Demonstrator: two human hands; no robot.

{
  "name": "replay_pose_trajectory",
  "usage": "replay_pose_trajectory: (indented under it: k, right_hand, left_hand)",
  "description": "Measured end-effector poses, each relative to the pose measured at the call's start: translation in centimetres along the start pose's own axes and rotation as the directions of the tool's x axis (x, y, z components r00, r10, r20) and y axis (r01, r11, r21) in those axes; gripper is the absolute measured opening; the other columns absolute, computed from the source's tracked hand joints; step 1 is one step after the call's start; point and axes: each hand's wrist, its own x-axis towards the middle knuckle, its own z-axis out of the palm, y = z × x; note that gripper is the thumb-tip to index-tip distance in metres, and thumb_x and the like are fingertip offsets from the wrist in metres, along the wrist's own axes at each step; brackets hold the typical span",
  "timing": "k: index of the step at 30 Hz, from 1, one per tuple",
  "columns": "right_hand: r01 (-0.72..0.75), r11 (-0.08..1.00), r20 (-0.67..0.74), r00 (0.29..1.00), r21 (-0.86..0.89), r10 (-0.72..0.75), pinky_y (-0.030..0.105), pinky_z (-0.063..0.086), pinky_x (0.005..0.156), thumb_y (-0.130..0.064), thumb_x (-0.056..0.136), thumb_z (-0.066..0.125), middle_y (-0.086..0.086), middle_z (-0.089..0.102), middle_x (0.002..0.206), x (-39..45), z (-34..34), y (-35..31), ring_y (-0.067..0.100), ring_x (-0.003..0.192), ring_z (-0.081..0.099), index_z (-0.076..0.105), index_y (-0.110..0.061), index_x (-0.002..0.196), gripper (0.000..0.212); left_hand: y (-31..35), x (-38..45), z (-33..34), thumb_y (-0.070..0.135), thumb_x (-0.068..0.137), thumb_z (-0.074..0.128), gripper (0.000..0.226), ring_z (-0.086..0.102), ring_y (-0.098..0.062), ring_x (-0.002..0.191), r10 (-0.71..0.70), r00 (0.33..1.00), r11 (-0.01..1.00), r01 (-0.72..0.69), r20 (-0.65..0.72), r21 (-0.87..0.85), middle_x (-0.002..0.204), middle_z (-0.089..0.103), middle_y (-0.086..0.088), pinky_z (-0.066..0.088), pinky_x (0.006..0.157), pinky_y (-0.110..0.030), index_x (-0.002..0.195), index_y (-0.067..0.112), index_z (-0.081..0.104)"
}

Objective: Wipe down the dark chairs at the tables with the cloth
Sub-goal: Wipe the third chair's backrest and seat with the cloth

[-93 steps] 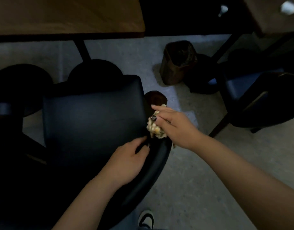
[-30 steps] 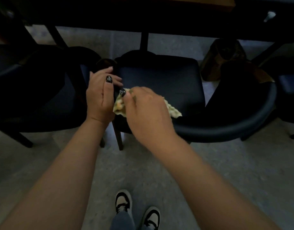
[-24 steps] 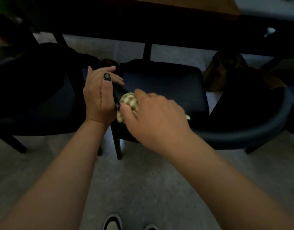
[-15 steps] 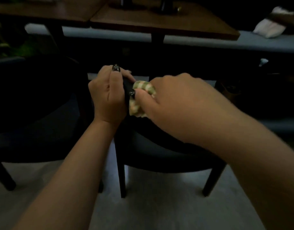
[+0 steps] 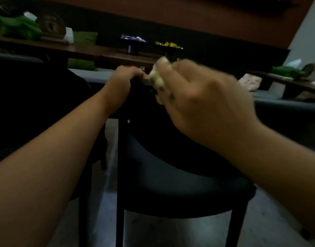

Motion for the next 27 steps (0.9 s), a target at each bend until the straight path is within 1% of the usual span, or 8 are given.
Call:
replay_pose_trajectory:
  k: [3, 6, 8, 10, 14, 18, 24, 27]
  right_hand:
    - [0.179, 0.979, -0.047, 0.982, -0.096, -0.184, 0.038, 0.051, 0.087, -0.018, 0.102, 0.040, 0.019, 0.059, 0.128, -0.3, 1.6, -2.0, 0.033, 0.111, 0.061, 0.052, -0.002, 0.134, 0.038]
    - [0.313, 0.901, 0.095, 0.950, -0.299, -0.298, 0.044, 0.035, 0.110, -0.009, 0.103, 0.029, 0.025, 0.049, 0.138, -0.2, 4.2, -3.6, 0.038, 0.131, 0.044, 0.044, 0.006, 0.136, 0.040]
    - [0.388, 0.810, 0.199, 0.921, -0.438, -0.334, 0.048, 0.035, 0.110, -0.005, 0.101, 0.023, 0.032, 0.046, 0.137, -0.7, 5.7, -3.9, 0.044, 0.130, 0.041, 0.040, 0.014, 0.135, 0.043]
    - [0.455, 0.745, 0.275, 0.890, -0.488, -0.364, 0.049, 0.041, 0.104, -0.002, 0.099, 0.025, 0.035, 0.049, 0.131, -1.4, 7.1, -4.2, 0.047, 0.124, 0.047, 0.045, 0.017, 0.129, 0.041]
    - [0.548, 0.788, 0.339, 0.824, -0.280, -0.453, 0.038, 0.055, 0.082, -0.011, 0.091, 0.041, 0.018, 0.065, 0.119, -4.5, 9.4, -5.1, 0.033, 0.106, 0.064, 0.067, 0.000, 0.116, 0.037]
    - [0.659, 0.727, 0.495, 0.704, -0.191, -0.509, 0.033, 0.051, 0.095, -0.028, 0.084, 0.050, 0.005, 0.068, 0.119, -6.6, 10.2, -5.5, 0.024, 0.110, 0.064, 0.071, -0.019, 0.113, 0.037]
    - [0.300, 0.916, 0.018, 0.952, -0.266, -0.306, 0.046, 0.034, 0.107, -0.007, 0.100, 0.033, 0.027, 0.060, 0.121, -2.0, 7.2, -3.9, 0.041, 0.124, 0.051, 0.061, 0.008, 0.117, 0.036]
    - [0.371, 0.879, 0.112, 0.929, -0.298, -0.354, 0.045, 0.042, 0.102, -0.006, 0.096, 0.038, 0.025, 0.064, 0.117, -3.4, 8.7, -4.7, 0.040, 0.115, 0.058, 0.065, 0.006, 0.114, 0.034]
  left_hand:
    - [-0.1, 1.0, -1.7, 0.008, 0.101, 0.041, 0.033, 0.046, -0.034, 0.125, -0.073, 0.996, 0.965, 0.056, 0.055, 0.257, 0.135, 0.049, -0.025, 0.031, 0.103, -0.025, 0.129, -0.008, 0.049]
    - [-0.2, 1.0, -2.2, 0.004, 0.098, 0.048, 0.015, 0.053, -0.008, 0.091, 0.098, 0.990, 0.945, -0.123, 0.098, 0.302, 0.103, 0.059, -0.005, 0.033, 0.072, 0.004, 0.105, 0.003, 0.061]
    - [-0.4, 0.9, -2.1, 0.006, 0.098, 0.045, 0.033, 0.055, -0.001, 0.060, -0.003, 0.995, 0.999, 0.006, 0.098, -0.032, 0.075, 0.062, 0.004, 0.039, 0.051, -0.004, 0.073, 0.008, 0.067]
    - [-1.2, 1.5, -1.7, 0.016, 0.094, 0.039, 0.052, 0.050, -0.006, 0.042, -0.153, 0.963, 0.899, 0.228, 0.221, -0.373, 0.053, 0.058, 0.002, 0.037, 0.040, -0.011, 0.051, 0.011, 0.067]
    - [-1.8, 2.4, -2.1, 0.023, 0.089, 0.036, 0.053, 0.062, -0.010, 0.057, -0.122, 0.919, 0.848, 0.292, 0.374, -0.443, 0.060, 0.065, 0.000, 0.052, 0.059, -0.016, 0.051, 0.013, 0.072]
    - [-2.1, 2.6, -2.4, 0.020, 0.092, 0.033, 0.056, 0.064, -0.008, 0.058, -0.098, 0.885, 0.814, 0.334, 0.455, -0.475, 0.061, 0.066, 0.002, 0.053, 0.058, -0.017, 0.053, 0.013, 0.072]
    - [-2.5, 2.0, -1.3, 0.019, 0.094, 0.031, 0.045, 0.055, -0.010, 0.049, -0.036, 0.940, 0.841, 0.212, 0.340, -0.497, 0.054, 0.057, 0.000, 0.046, 0.051, -0.015, 0.062, 0.008, 0.062]
    - [-2.3, 1.7, -1.0, 0.018, 0.094, 0.028, 0.041, 0.055, -0.010, 0.052, -0.021, 0.950, 0.848, 0.182, 0.311, -0.497, 0.055, 0.055, 0.000, 0.048, 0.054, -0.017, 0.067, 0.006, 0.056]
